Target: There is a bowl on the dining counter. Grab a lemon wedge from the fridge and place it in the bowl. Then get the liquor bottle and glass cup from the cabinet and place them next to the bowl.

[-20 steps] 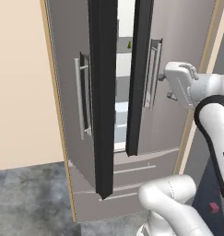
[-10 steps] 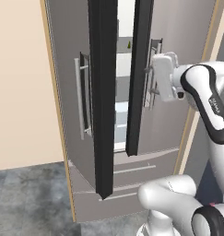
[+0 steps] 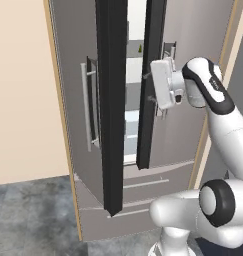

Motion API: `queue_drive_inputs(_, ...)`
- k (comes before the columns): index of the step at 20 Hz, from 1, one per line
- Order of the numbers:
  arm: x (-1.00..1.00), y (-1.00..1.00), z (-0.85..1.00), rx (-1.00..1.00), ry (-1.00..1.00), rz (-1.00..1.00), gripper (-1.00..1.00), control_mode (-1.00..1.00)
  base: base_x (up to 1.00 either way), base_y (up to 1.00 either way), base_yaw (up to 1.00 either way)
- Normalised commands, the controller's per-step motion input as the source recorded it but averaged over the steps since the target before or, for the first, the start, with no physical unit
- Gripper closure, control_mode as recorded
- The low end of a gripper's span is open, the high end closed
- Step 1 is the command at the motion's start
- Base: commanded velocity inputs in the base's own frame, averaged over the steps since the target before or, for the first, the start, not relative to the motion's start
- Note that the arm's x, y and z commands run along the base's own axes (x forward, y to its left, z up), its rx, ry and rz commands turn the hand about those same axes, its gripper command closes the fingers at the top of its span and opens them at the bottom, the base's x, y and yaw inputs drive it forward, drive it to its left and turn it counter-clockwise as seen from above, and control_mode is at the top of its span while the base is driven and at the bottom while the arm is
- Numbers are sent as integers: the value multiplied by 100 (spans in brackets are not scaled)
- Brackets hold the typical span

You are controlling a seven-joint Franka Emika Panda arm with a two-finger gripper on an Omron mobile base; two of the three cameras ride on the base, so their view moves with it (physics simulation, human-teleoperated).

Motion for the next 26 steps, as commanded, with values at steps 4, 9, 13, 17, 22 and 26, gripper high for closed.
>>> queue_drive_inputs(4,17,35,-20,13,3,9,-100,-100,0,0,0)
queue_drive_inputs(9,0,41,-8,9,0,6,-100,-100,0,0,0)
queue_drive_inputs(13,-6,50,-1,5,-3,1,-100,-100,0,0,0)
queue_drive_inputs(17,-13,46,0,3,-6,0,-100,-100,0,0,0)
queue_drive_inputs(22,-31,36,0,1,-6,0,-100,-100,0,0,0)
queue_drive_inputs(26,-19,35,0,0,-3,0,-100,-100,0,0,0)
